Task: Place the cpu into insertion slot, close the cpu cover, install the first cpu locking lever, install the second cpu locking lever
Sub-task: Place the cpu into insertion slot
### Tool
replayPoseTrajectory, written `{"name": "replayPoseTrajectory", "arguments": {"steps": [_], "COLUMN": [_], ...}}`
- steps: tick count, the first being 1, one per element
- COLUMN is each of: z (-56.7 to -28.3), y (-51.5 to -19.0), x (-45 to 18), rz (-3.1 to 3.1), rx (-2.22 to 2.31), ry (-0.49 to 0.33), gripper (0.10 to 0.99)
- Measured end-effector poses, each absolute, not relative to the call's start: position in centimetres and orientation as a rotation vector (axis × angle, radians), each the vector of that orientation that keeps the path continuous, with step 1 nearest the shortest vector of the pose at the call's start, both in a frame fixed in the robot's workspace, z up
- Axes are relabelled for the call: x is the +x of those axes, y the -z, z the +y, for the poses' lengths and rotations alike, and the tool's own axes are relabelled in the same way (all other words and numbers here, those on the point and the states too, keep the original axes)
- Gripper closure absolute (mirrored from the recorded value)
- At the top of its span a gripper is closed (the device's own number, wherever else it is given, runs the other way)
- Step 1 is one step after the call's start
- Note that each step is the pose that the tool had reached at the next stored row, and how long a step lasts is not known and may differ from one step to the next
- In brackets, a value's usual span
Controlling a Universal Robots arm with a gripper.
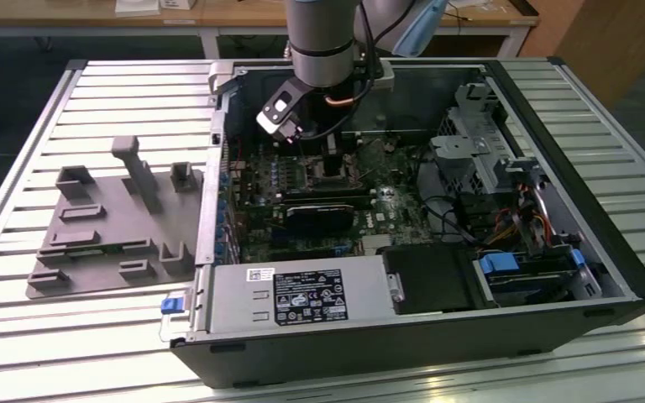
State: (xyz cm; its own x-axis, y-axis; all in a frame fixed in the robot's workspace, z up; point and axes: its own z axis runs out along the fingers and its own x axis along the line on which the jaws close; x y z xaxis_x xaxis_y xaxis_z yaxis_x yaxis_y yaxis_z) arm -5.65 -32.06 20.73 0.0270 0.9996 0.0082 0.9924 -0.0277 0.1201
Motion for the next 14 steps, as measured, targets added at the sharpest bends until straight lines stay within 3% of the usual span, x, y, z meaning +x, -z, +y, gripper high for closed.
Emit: {"name": "replayPoseTrajectory", "arguments": {"steps": [1,3,4,6,7,8,14], "z": [-32.06,-32.06,-32.06,-32.06,-32.06,-32.06,-32.07], "y": [-20.74,-20.74,-20.74,-20.75,-20.75,-20.75,-20.74], "x": [-5.65,-5.65,-5.65,-5.65,-5.65,-5.65,-5.65], "rz": [2.132,2.132,2.132,2.132,2.132,2.132,2.132], "rx": [2.192,2.192,2.192,2.192,2.192,2.192,2.192], "ry": [-0.138,-0.138,-0.138,-0.137,-0.137,-0.137,-0.137], "gripper": [0.671,0.788,0.788,0.906,0.906,0.965,0.984]}}
